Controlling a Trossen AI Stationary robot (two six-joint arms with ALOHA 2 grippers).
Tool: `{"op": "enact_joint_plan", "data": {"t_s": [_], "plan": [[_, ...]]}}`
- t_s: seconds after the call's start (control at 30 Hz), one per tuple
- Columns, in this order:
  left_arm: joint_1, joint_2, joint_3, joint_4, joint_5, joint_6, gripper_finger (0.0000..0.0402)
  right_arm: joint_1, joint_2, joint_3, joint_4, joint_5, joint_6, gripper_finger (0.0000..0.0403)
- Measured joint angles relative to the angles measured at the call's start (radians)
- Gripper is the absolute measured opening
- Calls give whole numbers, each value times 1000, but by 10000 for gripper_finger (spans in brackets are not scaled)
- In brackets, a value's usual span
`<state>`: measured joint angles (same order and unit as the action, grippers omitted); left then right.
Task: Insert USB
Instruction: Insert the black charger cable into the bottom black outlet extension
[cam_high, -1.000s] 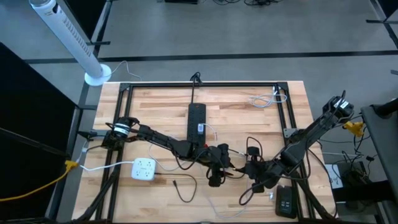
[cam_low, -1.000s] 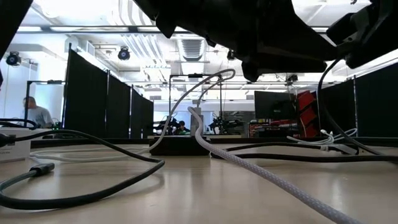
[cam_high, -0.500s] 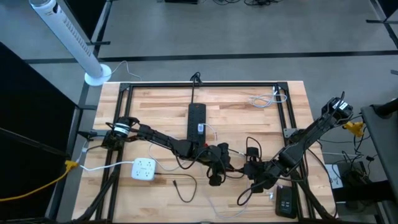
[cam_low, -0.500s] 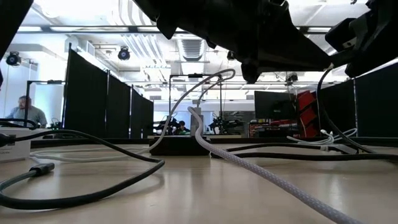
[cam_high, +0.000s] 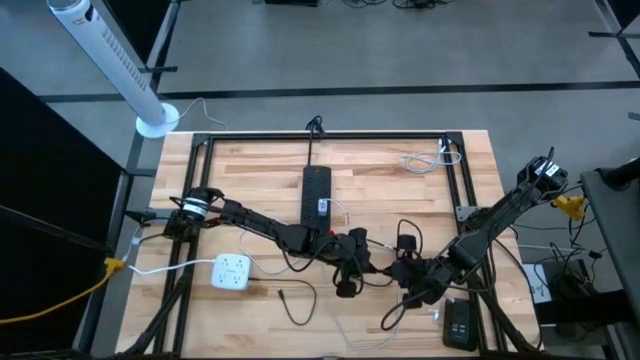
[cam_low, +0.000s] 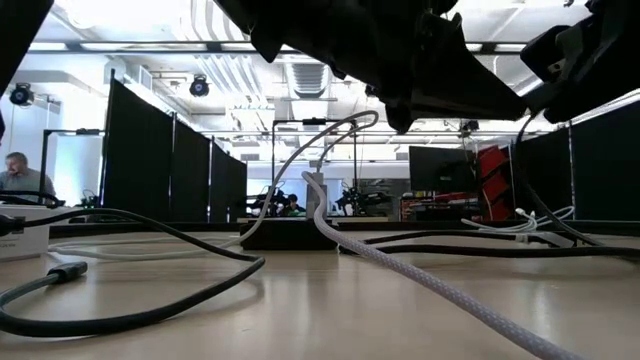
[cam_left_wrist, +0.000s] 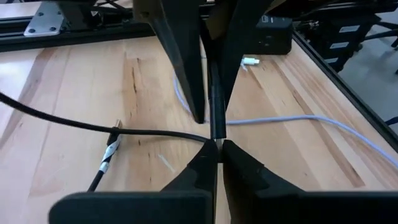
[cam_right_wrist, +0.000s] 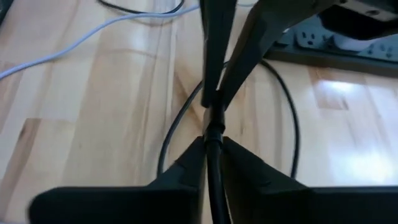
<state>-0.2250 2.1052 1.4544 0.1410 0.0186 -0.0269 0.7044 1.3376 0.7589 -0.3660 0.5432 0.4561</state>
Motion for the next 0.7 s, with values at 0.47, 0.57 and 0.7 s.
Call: {"op": "enact_joint_plan", "data": {"t_s": [0.47,0.57,0.7], "plan": [[-4,-6,1,-54,-99,14,2,54,-43,-3,5,131,95,159],[-13,-21,1,-64,-155,23,2,82,-43,-19,7,205,134,162],[-32,-44,0,-100,-222,53,2,122,-43,-46,5,308,180,160]]}}
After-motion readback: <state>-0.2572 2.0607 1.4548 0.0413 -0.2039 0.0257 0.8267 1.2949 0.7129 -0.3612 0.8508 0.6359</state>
